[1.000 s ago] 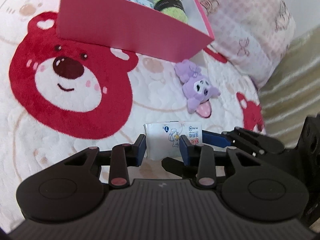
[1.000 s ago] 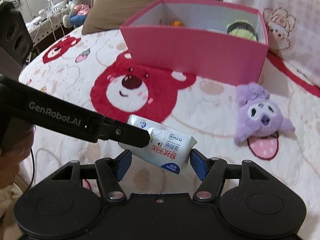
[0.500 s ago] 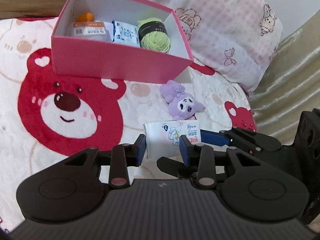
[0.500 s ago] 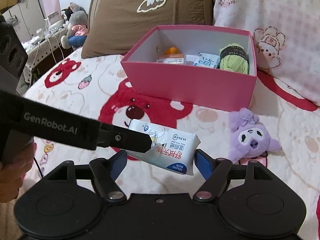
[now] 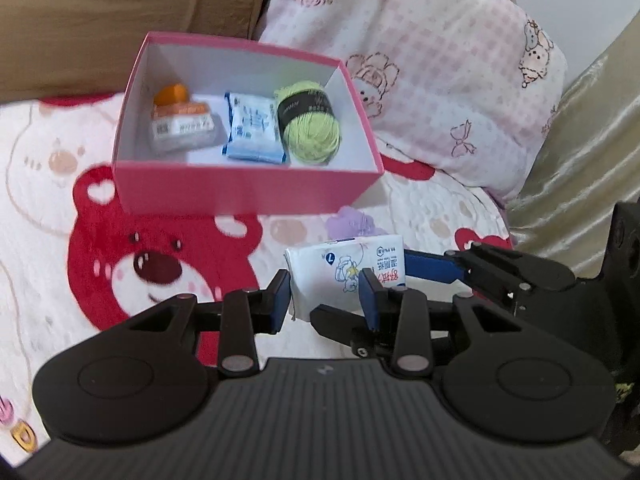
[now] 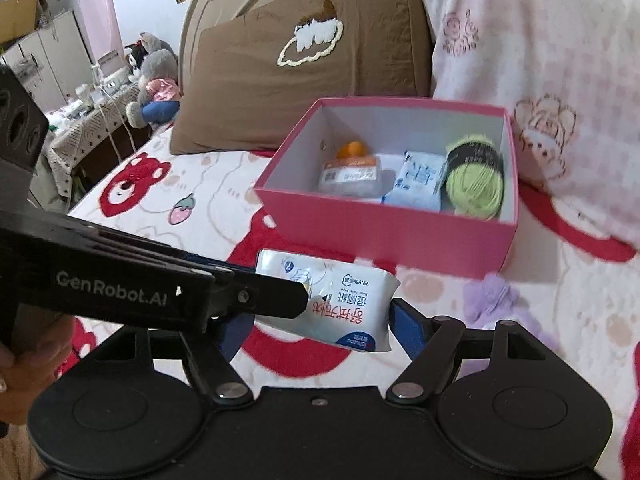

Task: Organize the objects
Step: 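Lift the tissue pack with the left tool over the pink box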

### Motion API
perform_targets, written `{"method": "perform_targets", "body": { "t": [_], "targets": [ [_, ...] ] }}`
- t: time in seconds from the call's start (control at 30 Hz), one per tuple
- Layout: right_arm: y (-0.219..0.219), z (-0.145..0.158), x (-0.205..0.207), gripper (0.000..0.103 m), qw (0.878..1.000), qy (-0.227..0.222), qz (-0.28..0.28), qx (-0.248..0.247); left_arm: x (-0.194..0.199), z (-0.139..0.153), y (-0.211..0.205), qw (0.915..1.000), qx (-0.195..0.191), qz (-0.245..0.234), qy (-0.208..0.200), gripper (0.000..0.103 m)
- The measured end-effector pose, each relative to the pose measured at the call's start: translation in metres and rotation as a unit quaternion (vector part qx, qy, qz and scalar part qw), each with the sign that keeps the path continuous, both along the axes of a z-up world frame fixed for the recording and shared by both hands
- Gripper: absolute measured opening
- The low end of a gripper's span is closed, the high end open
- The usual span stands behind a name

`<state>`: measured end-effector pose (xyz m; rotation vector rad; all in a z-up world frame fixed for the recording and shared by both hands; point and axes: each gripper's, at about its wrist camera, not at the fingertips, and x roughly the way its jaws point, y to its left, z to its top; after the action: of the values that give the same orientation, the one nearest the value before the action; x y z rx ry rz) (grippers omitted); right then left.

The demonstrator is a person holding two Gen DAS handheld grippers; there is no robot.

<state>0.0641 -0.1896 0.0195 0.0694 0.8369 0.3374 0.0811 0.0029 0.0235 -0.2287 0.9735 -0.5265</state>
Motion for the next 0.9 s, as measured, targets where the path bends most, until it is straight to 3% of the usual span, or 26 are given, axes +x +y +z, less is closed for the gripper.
{"method": "perform_targets", "body": {
  "t": [0.4,0.67,0.9],
  "targets": [
    [0.002,0.040,0.042,0.078,0.998,-0.047,0.027,-0.029,0.049,0.032,0.007,0.9989,-0.009,0.045,-0.011,0.035],
    [0.006,0.050,0.085,0.078,0.995,-0.067,0.059,-0.034,0.080,0.031,0.030,0.9938,-0.042,0.099,-0.027,0.036],
    [0.017,0.041,0.118,0.077,0.995,-0.049,0.089,-0.010,0.101,0.016,0.055,0.9906,-0.049,0.127,-0.018,0.036]
  ]
}}
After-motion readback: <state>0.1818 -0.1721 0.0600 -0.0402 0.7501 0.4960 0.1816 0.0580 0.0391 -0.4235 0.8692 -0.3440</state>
